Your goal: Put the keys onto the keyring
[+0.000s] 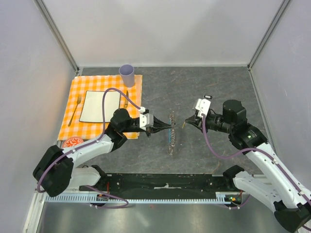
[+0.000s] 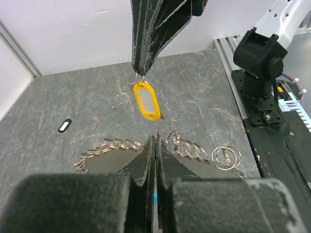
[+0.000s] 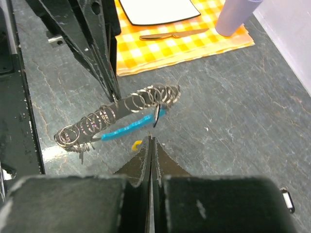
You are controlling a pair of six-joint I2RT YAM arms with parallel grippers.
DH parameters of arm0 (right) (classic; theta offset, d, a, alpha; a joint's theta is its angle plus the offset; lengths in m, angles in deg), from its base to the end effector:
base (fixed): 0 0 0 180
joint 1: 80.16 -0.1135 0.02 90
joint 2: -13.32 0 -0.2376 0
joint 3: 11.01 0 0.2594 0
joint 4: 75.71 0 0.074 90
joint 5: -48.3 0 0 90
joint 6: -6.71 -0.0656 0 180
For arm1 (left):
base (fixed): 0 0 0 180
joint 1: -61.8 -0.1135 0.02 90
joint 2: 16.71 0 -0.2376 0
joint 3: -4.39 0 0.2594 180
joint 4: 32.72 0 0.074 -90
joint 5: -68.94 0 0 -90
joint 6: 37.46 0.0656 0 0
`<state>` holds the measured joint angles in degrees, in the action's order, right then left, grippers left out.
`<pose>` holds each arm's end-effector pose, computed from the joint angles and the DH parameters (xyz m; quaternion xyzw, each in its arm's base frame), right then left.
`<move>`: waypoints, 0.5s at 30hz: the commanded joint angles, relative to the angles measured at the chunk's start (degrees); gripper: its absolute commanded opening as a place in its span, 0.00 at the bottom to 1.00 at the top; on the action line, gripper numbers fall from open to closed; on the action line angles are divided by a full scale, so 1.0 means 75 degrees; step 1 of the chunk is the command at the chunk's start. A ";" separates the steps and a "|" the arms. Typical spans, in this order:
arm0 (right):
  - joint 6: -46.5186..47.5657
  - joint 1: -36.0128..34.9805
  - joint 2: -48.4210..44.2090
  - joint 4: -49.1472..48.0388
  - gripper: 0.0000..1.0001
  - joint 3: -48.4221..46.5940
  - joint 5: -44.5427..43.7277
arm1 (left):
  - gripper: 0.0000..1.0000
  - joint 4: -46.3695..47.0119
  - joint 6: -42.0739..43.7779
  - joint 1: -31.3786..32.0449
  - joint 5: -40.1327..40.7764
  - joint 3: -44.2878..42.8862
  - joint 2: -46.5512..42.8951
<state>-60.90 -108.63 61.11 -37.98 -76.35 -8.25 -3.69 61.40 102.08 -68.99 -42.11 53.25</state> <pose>0.1837 0.1407 0.3233 -0.4860 0.6385 0.2647 0.5348 0.1928 -0.2272 0.2449 0.5289 0.4333 -0.4460 0.5776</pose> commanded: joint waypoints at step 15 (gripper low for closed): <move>0.0424 -0.0704 0.0483 -0.0131 0.00 -0.0161 0.0297 | 0.02 0.1353 -0.0818 0.0045 -0.0548 -0.0505 0.0435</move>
<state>-59.09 -112.98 63.82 -37.87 -76.15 -7.55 1.25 57.27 102.08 -72.24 -43.23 56.28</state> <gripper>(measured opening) 0.007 0.025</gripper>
